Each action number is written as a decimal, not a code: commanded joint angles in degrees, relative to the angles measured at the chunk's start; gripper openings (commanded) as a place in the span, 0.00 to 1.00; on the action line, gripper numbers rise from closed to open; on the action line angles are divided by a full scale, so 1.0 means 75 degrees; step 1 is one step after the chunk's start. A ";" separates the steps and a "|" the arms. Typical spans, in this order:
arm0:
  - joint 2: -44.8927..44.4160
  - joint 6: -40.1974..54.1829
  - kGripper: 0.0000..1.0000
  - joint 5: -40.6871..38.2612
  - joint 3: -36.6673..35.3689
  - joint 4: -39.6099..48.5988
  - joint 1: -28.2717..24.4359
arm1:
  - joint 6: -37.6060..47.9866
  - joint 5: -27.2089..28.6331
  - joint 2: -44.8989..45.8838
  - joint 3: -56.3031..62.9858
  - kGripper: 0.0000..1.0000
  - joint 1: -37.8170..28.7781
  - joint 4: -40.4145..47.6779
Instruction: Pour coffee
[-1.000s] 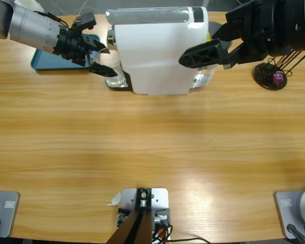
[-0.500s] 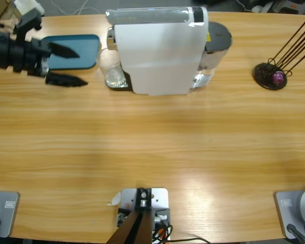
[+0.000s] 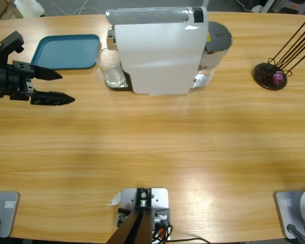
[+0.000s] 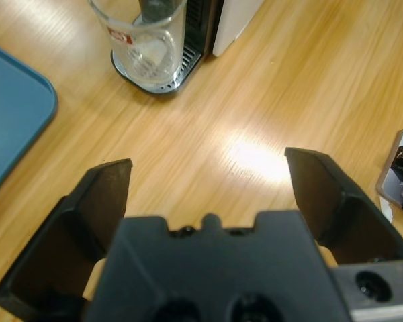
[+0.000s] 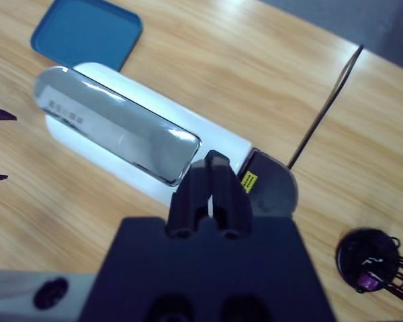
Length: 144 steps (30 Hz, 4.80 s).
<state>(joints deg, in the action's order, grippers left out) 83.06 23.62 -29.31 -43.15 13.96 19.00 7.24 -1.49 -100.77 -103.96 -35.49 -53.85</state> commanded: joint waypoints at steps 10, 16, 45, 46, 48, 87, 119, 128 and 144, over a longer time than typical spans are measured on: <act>-0.0024 0.0003 0.99 0.0134 0.0375 0.0073 0.0022 | 0.0171 -0.0294 -0.0797 -0.0096 0.00 0.0291 -0.0366; -0.0001 -0.0008 1.00 0.0134 0.0373 0.0073 0.0003 | 0.0171 -0.0282 -0.0849 -0.0107 0.00 0.0284 -0.0355; 0.0245 0.0027 1.00 0.0134 0.0422 0.0026 -0.0037 | 0.0230 -0.0341 -0.1053 -0.0107 0.00 0.0185 -0.0437; 0.0255 0.0027 1.00 0.0134 0.0422 0.0019 -0.0037 | 0.0237 -0.0341 -0.1071 -0.0107 0.00 0.0185 -0.0446; 0.0257 0.0027 1.00 0.0134 0.0426 0.0017 -0.0034 | 0.0256 -0.0341 -0.1100 -0.0107 0.00 0.0178 -0.0490; -0.1217 -0.0212 1.00 0.0143 0.0291 0.0448 0.0245 | -0.1097 0.0064 0.5470 0.9054 1.00 -0.0448 0.5355; 0.0095 -0.0313 1.00 0.0392 -0.0893 0.0295 0.0409 | -0.1048 0.0456 0.4914 0.9525 1.00 -0.0452 0.5406; -0.0104 -0.0325 1.00 0.0439 -0.0738 0.0431 0.0409 | -0.1024 0.0409 0.4825 0.9619 0.99 -0.0459 0.5505; -0.0310 -0.0395 1.00 0.0450 -0.0621 0.0436 0.0409 | -0.1012 0.0397 0.4741 0.9701 0.98 -0.0495 0.5657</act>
<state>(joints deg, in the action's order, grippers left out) 80.96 21.05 -25.55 -49.45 16.80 21.46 -0.24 0.96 -63.43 -33.41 -38.28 -12.18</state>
